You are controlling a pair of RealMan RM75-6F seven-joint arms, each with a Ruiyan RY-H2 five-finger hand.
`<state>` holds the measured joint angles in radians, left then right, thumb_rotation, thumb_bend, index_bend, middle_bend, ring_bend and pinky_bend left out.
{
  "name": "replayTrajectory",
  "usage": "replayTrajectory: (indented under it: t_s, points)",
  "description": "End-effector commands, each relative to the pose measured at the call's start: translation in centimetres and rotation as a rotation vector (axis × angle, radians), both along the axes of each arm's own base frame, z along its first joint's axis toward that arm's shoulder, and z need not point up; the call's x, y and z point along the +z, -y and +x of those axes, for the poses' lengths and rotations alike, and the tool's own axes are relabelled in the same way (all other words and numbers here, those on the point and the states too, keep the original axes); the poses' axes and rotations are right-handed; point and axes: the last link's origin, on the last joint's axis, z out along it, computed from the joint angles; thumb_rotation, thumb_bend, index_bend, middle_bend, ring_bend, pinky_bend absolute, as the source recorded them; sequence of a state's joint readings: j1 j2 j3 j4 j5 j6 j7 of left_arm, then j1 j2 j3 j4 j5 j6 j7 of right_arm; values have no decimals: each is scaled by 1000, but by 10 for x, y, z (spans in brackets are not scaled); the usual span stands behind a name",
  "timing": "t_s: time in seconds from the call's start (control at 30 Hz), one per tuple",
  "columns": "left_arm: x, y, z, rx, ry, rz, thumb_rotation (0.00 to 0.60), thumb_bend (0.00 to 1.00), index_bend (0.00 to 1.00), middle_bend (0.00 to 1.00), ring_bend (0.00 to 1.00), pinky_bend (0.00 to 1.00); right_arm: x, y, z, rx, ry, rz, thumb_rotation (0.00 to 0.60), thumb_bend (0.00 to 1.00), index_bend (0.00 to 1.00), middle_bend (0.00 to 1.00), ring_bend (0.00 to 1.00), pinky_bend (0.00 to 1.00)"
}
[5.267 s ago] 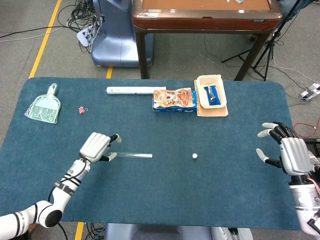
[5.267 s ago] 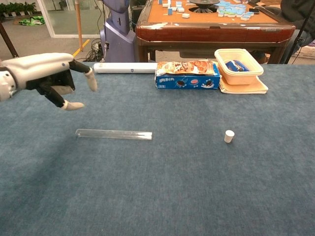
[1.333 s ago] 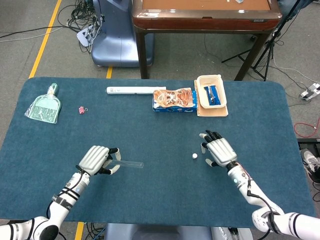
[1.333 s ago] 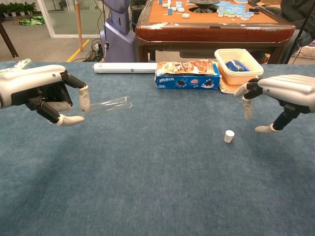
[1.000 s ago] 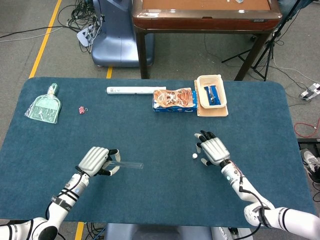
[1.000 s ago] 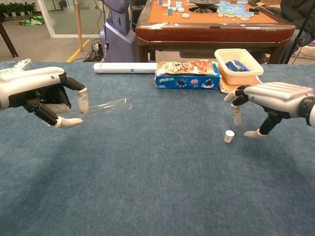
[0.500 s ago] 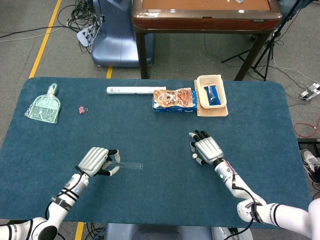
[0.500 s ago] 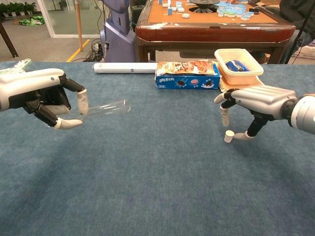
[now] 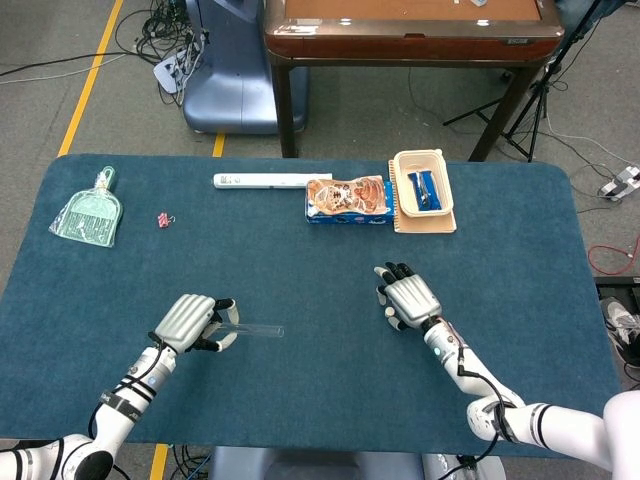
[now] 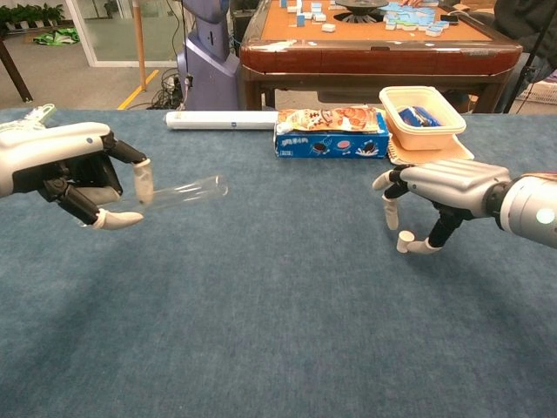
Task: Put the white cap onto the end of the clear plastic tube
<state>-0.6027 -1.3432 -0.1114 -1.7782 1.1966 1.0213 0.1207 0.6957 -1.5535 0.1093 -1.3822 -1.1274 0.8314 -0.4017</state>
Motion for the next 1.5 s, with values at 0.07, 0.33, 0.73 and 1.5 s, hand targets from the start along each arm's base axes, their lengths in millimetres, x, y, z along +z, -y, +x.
replayTrajectory:
  t_s: [0.07,0.33,0.73,1.5]
  points:
    - [0,0,-1,3,-2,0,600,307,587,1000,983,991,-1,0,-1,0,-8,1,600,301,473,110,0,104]
    - [1,0,-2,7,-1,0,600,306,587,1000,983,991,-1,0,0,-6,-12,4,600,339,504,124,0,104]
    - [5,-7,-2,20,6,3,600,306,587,1000,982,992,11,-2,11,-29,101,-20,600,354,625,193,0,104]
    - [-11,-39,50,75,238,-85,600,304,596,1000,982,992,121,-16,104,160,678,-89,600,372,655,222,0,104]
